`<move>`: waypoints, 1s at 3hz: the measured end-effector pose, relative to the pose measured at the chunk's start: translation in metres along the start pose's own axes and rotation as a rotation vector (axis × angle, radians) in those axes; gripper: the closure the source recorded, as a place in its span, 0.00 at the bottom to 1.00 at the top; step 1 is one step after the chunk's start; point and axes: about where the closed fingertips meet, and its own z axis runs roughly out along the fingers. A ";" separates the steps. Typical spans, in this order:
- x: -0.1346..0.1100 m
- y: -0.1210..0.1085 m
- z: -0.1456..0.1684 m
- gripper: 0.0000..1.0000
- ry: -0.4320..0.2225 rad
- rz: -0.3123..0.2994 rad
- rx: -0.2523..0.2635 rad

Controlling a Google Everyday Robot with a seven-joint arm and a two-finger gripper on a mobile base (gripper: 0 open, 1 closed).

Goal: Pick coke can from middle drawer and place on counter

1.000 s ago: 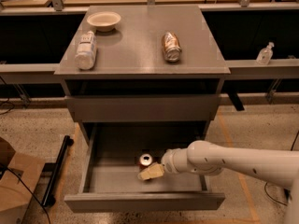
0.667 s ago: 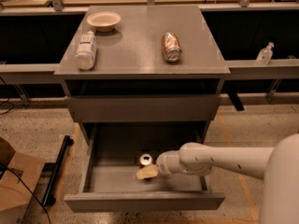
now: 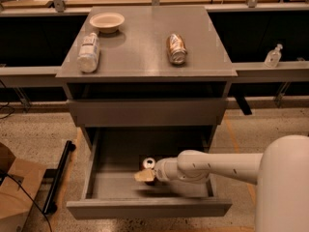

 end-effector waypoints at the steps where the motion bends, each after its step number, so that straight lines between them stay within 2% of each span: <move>1: -0.002 0.001 0.000 0.63 -0.006 0.000 0.000; 2: -0.027 0.008 -0.017 0.87 -0.082 -0.022 0.013; 3: -0.059 0.022 -0.055 1.00 -0.165 -0.082 0.022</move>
Offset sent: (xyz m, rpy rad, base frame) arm 0.0253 0.0007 0.0848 0.0827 -0.1977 -0.0653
